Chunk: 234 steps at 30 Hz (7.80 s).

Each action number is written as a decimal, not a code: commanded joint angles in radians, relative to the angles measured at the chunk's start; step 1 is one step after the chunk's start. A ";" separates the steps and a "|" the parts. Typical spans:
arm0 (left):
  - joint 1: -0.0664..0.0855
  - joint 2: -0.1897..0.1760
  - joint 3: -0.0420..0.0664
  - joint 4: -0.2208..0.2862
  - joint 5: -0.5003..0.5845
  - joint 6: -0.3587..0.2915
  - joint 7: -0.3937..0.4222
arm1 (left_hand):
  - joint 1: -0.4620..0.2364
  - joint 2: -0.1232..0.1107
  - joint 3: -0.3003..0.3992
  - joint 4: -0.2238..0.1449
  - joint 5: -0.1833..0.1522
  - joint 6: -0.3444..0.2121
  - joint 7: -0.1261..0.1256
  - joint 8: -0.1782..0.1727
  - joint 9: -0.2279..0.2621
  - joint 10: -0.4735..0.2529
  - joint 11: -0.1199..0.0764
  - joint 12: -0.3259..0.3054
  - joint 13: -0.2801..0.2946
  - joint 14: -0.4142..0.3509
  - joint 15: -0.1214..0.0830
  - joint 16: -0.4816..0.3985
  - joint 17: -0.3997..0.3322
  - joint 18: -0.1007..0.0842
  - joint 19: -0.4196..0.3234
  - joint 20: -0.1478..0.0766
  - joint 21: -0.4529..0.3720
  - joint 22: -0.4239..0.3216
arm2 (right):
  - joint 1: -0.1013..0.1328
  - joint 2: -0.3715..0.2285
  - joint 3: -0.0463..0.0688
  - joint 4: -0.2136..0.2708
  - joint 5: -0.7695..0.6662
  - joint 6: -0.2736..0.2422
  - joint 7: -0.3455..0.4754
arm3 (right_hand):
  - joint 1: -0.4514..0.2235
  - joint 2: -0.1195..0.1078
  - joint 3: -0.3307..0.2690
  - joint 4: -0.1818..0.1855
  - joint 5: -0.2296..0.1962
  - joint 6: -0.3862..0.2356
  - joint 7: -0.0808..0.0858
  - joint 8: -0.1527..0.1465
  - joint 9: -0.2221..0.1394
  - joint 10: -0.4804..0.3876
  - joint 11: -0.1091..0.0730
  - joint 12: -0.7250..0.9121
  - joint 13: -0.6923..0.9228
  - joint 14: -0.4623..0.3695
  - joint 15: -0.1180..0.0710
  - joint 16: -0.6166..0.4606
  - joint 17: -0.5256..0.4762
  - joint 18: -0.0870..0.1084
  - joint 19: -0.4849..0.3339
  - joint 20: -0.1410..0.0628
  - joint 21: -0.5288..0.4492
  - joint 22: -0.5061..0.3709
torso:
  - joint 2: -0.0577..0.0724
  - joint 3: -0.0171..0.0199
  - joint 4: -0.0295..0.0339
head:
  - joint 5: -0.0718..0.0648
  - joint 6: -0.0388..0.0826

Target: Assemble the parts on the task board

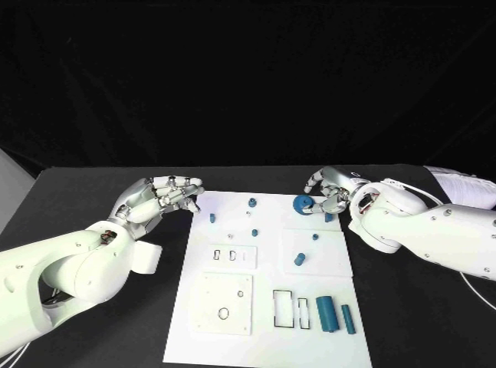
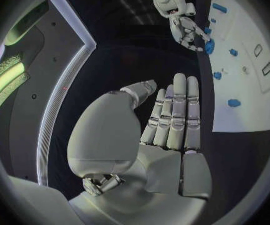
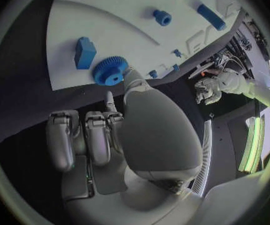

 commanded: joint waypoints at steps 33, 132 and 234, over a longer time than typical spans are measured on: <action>0.001 0.005 0.000 -0.006 0.000 0.027 0.000 | -0.001 0.002 0.005 0.001 -0.004 0.000 0.003 -0.007 0.001 -0.008 0.001 -0.003 0.001 -0.007 0.000 0.007 0.002 0.011 -0.006 -0.001 0.007 0.003 | -0.005 0.031 0.000 -0.036 0.044 0.063 -0.020 | 0.017 0.045 0.102 -0.004 0.023 0.080 -0.018 -0.001 -0.024 0.092 -0.018 0.005 0.245 0.106 -0.006 0.003 0.263 -0.014 0.075 -0.005 0.010 0.212 | -0.002 -0.0002 -0.0008 | 0.000 -0.012; 0.001 0.008 -0.001 -0.003 0.000 0.035 -0.017 | -0.003 0.004 0.005 0.002 -0.004 -0.001 0.003 -0.008 0.003 -0.009 0.002 -0.002 0.002 -0.012 0.001 0.011 0.004 0.011 -0.015 0.001 0.017 0.009 | -0.035 0.285 -0.007 -0.041 -0.199 -0.017 -0.034 | -0.194 -0.018 0.140 0.001 -0.029 0.050 -0.002 -0.066 -0.083 0.046 -0.003 -0.035 0.197 0.106 0.006 0.003 0.263 -0.014 0.075 0.005 0.008 0.216 | -0.002 -0.0002 -0.0012 | 0.019 -0.007; 0.000 0.028 -0.004 -0.039 -0.004 0.048 -0.018 | -0.001 0.003 0.007 0.000 -0.004 -0.002 0.003 -0.009 0.004 -0.010 0.002 -0.002 0.002 -0.016 0.001 0.013 0.006 0.012 -0.021 0.002 0.023 0.013 | -0.125 -0.112 -0.015 -0.066 0.232 -0.107 0.445 | 0.025 0.061 0.091 -0.011 -0.019 0.100 -0.005 -0.073 -0.124 0.062 -0.007 -0.024 0.217 0.106 0.005 0.003 0.263 -0.019 0.086 0.005 0.021 0.234 | -0.018 0.0140 -0.0165 | -0.016 -0.033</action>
